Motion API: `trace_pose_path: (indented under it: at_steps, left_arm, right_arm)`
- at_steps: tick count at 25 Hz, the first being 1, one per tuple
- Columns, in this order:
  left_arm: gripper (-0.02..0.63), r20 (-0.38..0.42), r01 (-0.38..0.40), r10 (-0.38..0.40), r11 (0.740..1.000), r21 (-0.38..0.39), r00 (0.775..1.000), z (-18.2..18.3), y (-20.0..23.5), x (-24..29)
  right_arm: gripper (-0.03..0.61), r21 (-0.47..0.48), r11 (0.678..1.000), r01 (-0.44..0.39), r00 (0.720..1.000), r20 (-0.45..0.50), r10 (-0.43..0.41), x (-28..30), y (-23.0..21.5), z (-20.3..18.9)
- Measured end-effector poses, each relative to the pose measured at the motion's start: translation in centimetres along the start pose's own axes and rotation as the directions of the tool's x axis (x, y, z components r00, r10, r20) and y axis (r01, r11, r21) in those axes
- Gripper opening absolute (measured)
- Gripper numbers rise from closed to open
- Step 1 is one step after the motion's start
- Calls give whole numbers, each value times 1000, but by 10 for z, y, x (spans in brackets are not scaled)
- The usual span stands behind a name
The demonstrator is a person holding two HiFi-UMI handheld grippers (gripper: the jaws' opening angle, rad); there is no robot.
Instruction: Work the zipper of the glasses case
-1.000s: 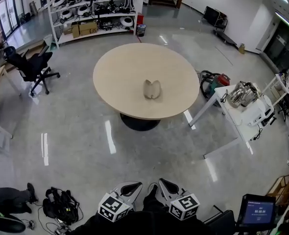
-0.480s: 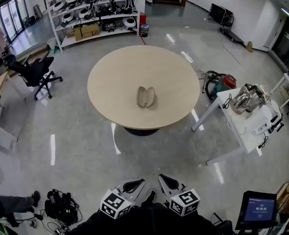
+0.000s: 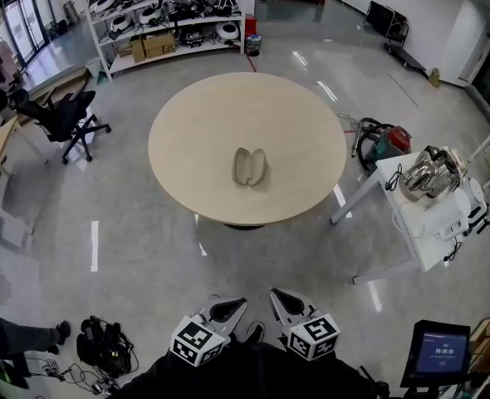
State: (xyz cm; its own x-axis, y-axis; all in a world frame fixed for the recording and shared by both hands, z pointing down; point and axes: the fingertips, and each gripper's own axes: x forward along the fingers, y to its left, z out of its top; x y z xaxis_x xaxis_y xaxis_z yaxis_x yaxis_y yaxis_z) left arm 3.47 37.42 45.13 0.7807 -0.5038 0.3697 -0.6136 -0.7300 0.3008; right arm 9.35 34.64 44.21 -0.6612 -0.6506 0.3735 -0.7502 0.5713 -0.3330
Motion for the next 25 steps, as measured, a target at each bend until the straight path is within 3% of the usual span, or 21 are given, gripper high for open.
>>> trace_pose_path:
  at_steps: [6, 15, 25]
  left_arm:
    - [6, 1, 27, -27, 1000, -7, 1000, 12, 47, 17]
    - [6, 44, 93, -94, 996, 9, 995, 64, 151, 23]
    - [6, 69, 130, -128, 991, -24, 989, 85, 222, 41]
  right_arm:
    - [2, -2, 999, 32, 999, -18, -32, 43, -21, 16]
    - [2, -29, 996, 88, 995, -47, -89, 137, -28, 68]
    - [2, -34, 984, 177, 983, -54, -178, 185, -54, 94]
